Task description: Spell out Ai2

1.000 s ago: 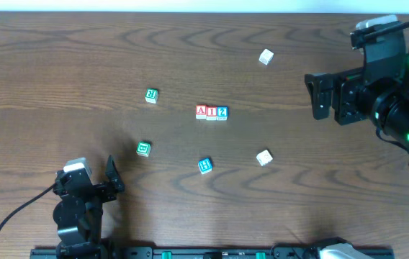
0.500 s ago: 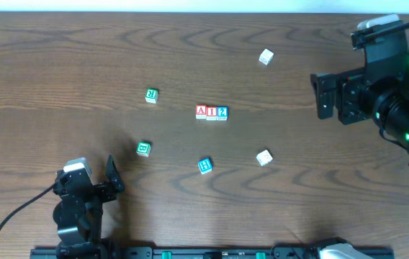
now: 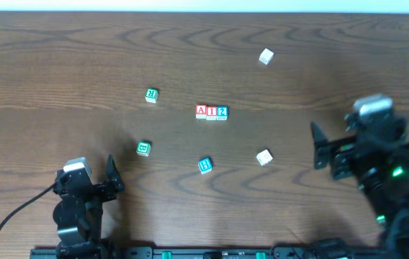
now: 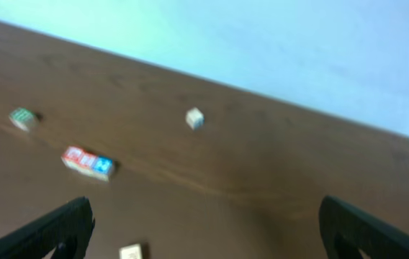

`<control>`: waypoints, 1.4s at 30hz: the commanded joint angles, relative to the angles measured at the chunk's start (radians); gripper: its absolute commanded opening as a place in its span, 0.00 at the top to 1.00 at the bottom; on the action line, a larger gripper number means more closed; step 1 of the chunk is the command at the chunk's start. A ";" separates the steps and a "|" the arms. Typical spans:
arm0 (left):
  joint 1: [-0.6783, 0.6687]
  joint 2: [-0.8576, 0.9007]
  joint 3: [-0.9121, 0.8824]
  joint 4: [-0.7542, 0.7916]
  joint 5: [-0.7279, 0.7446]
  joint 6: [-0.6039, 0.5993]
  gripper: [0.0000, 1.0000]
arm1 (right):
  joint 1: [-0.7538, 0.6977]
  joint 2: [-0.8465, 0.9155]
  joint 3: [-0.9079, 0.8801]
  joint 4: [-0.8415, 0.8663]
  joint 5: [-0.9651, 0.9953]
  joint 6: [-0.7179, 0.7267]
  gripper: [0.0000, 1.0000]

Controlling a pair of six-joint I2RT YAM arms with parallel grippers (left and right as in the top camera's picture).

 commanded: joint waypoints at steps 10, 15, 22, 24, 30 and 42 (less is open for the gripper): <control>0.000 -0.006 -0.021 -0.005 0.000 0.014 0.05 | -0.177 -0.515 -0.715 0.232 -0.196 -0.016 0.01; 0.000 -0.006 -0.021 -0.005 0.000 0.014 0.05 | -0.184 -0.623 -0.818 0.226 -0.198 -0.017 0.01; 0.000 -0.006 -0.021 -0.005 0.000 0.014 0.05 | -0.182 -0.680 -0.918 0.226 -0.200 -0.016 0.01; 0.000 -0.006 -0.021 -0.005 0.000 0.014 0.05 | -0.182 -0.679 -0.921 0.223 -0.201 -0.016 0.01; 0.000 -0.006 -0.021 -0.005 0.000 0.014 0.05 | -0.182 -0.679 -0.921 0.226 -0.201 -0.017 0.01; 0.000 -0.006 -0.021 -0.005 0.000 0.014 0.05 | -0.182 -0.679 -0.921 0.226 -0.201 -0.017 0.01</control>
